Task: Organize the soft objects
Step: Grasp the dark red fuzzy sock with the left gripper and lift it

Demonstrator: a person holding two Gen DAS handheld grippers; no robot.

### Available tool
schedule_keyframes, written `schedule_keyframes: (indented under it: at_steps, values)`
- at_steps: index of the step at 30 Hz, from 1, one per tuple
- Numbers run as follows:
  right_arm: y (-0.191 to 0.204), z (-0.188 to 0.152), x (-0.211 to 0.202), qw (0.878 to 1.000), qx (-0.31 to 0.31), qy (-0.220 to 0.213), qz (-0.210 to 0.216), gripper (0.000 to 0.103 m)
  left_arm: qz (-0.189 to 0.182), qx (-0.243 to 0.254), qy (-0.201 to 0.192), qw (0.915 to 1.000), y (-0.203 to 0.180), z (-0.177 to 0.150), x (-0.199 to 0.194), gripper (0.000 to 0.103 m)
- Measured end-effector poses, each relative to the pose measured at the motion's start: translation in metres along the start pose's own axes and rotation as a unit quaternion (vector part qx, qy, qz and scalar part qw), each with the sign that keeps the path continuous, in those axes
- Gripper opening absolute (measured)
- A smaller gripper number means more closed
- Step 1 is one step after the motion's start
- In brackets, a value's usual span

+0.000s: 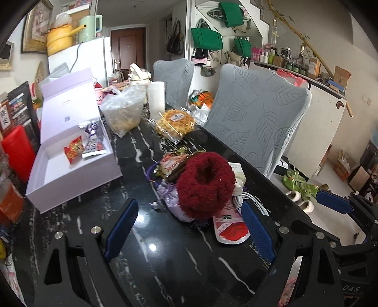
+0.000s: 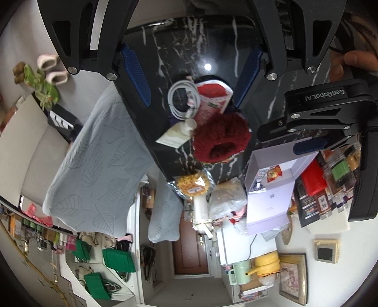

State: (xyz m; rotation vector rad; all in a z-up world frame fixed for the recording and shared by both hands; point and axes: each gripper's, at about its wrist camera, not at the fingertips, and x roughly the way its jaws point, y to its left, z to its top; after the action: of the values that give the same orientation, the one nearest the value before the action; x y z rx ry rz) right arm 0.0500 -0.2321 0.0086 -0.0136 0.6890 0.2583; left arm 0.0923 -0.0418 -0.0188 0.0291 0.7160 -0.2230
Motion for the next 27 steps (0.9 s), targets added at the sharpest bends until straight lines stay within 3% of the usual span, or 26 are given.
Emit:
schedule_keyframes:
  at_steps: [20,22,27]
  values:
    - [-0.053,-0.001,0.058,0.997,0.054,0.052,0.013,0.073,-0.006,0.043,0.044,0.9981,-0.022,0.016,0.082,0.089]
    - [-0.055,0.000,0.065,0.997,0.056,0.058,0.014,0.073,-0.013,0.039,0.048,0.9980,-0.021,0.016,0.086,0.082]
    - [-0.061,0.001,0.081,0.995,0.068,0.074,0.026,0.073,-0.030,0.023,0.047,0.9982,-0.016,0.014,0.087,0.051]
